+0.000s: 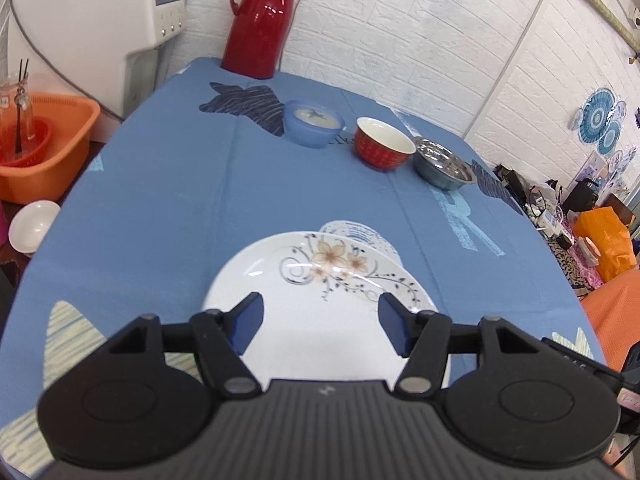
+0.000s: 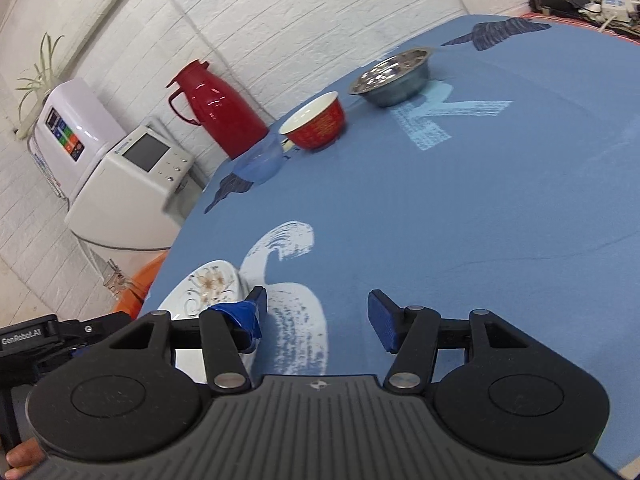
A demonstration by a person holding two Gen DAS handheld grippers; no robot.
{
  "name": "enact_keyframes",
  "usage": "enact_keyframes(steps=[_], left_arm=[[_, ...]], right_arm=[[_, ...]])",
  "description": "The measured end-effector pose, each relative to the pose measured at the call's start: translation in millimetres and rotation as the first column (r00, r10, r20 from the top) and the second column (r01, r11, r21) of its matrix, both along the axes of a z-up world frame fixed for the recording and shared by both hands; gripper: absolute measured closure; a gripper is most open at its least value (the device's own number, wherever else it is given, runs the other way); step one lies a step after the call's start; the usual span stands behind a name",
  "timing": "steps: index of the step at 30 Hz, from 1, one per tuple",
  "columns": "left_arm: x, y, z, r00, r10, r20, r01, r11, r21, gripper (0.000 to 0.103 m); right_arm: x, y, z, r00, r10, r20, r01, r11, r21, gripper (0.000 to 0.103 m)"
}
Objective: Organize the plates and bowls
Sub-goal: 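Open both grippers and release the floral plate on the stack, then move both grippers to the steel bowl and close them on its rim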
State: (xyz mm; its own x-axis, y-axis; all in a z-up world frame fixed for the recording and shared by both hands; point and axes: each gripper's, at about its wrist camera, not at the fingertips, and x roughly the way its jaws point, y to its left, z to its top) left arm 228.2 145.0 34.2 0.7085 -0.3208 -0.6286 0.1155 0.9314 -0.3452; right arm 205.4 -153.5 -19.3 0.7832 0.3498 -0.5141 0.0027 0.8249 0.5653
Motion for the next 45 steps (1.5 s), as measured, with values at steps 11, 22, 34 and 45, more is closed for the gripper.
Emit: enact_keyframes(steps=[11,22,34,45], left_arm=[[30,-93,4,0.994,-0.108,-0.027,0.108,0.994,0.020,0.038],[191,-197,34,0.986,-0.041,-0.160,0.011,0.982,-0.188,0.037],[288,-229,-2,0.959,0.118,-0.257,-0.181,0.954,-0.237,0.037],[325,-234,-40,0.918,0.260,-0.298,-0.326,0.925,-0.194,0.037]], right_arm=[[-5,-41,-7,0.994,-0.089,-0.055,0.085,0.993,-0.083,0.061],[123,-129,50,1.000,0.001,-0.024,-0.006,0.972,-0.235,0.060],[270,-151,41,0.994,0.052,-0.092,-0.074,0.965,-0.252,0.060],[362,-110,16,0.983,0.117,-0.144,-0.172,0.862,-0.477,0.060]])
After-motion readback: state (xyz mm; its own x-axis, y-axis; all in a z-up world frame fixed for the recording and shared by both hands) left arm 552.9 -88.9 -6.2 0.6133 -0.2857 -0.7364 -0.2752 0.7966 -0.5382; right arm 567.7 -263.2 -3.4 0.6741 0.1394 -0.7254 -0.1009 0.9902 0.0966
